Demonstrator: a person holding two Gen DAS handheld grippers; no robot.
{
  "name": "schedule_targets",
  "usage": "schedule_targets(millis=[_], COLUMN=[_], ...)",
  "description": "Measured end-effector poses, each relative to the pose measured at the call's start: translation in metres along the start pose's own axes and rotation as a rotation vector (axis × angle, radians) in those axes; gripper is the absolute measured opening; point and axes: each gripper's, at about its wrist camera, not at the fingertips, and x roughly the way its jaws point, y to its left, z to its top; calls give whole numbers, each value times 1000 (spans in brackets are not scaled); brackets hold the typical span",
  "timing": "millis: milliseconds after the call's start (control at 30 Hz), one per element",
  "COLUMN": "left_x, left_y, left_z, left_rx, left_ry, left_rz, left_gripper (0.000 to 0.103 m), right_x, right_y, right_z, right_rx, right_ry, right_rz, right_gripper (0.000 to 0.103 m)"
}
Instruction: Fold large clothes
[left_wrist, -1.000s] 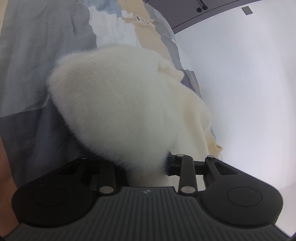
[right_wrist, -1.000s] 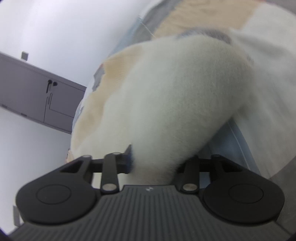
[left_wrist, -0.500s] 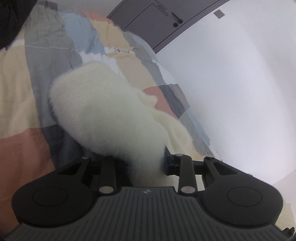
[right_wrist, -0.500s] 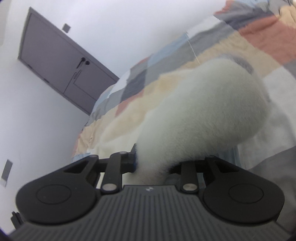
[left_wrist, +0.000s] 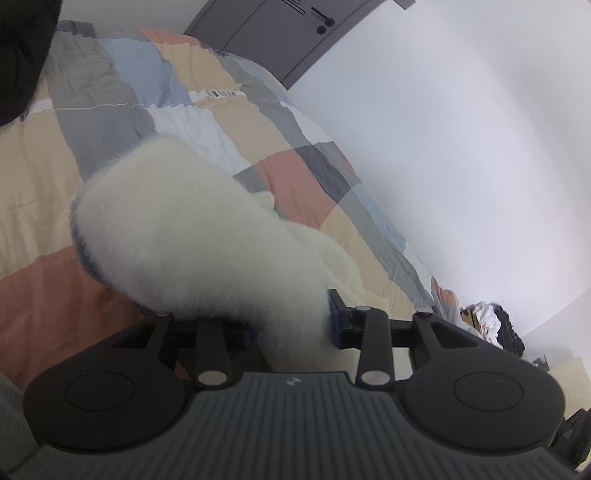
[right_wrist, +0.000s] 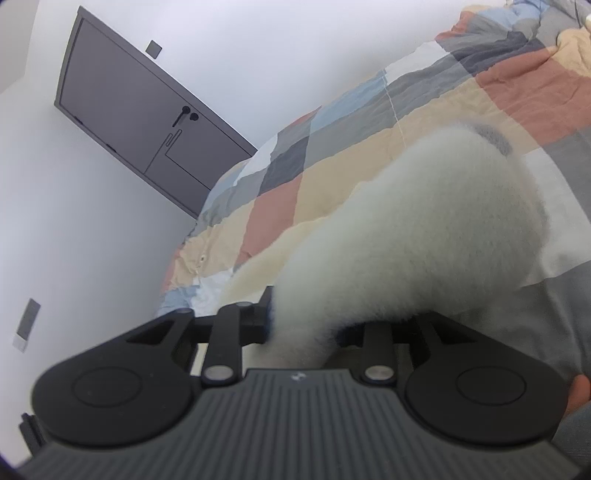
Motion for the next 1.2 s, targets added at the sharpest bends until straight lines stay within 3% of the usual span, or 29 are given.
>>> schedule_targets(millis=[133, 233, 700, 1200], left_x=[12, 19, 103, 224], left_y=[2, 3, -20, 43], left_z=[14, 25, 90, 115], left_rx=[-42, -74, 61, -5], left_ry=[6, -5, 17, 94], left_rz=[-47, -79, -40, -160], left_gripper=[54, 54, 54, 60], right_x=[3, 5, 81, 184], right_y=[-1, 1, 12, -26], right_z=[8, 17, 71, 85], right_rx=[33, 67, 90, 124], right_ry=[3, 1, 31, 104], right_rz=[38, 68, 36, -19], right_gripper=[43, 46, 46, 46])
